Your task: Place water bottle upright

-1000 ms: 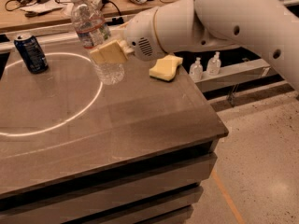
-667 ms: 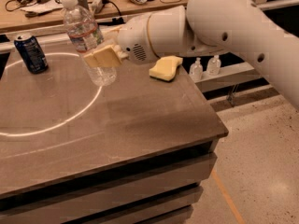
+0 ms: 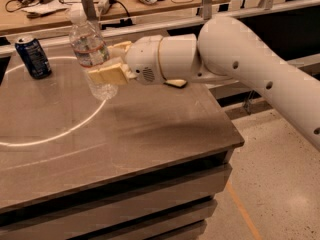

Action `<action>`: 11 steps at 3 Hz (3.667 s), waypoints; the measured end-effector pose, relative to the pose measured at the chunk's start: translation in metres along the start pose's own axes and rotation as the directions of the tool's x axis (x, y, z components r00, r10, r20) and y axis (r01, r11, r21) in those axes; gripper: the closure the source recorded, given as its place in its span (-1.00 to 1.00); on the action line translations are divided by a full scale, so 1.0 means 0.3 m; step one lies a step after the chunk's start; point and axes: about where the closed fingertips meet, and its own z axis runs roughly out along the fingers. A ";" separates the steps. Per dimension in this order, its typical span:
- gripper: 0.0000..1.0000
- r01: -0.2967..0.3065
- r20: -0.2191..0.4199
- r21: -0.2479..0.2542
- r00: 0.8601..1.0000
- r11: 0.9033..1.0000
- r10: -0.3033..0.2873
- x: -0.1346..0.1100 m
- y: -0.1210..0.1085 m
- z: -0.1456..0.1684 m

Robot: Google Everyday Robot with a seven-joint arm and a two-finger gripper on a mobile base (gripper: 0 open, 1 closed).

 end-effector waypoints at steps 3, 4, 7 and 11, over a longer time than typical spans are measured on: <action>1.00 -0.032 -0.025 -0.026 0.999 0.999 0.031 -0.147 -0.015 0.000; 1.00 -0.041 -0.028 -0.030 0.999 0.999 0.041 -0.190 -0.007 0.003; -0.20 -0.044 -0.027 -0.036 0.999 0.998 0.043 -0.233 0.004 0.007; -1.00 -0.056 0.012 -0.093 0.998 0.994 0.057 -0.246 -0.075 -0.078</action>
Offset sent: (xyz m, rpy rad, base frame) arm -0.0021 -0.0135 -0.0438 0.0380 -0.0330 -0.0273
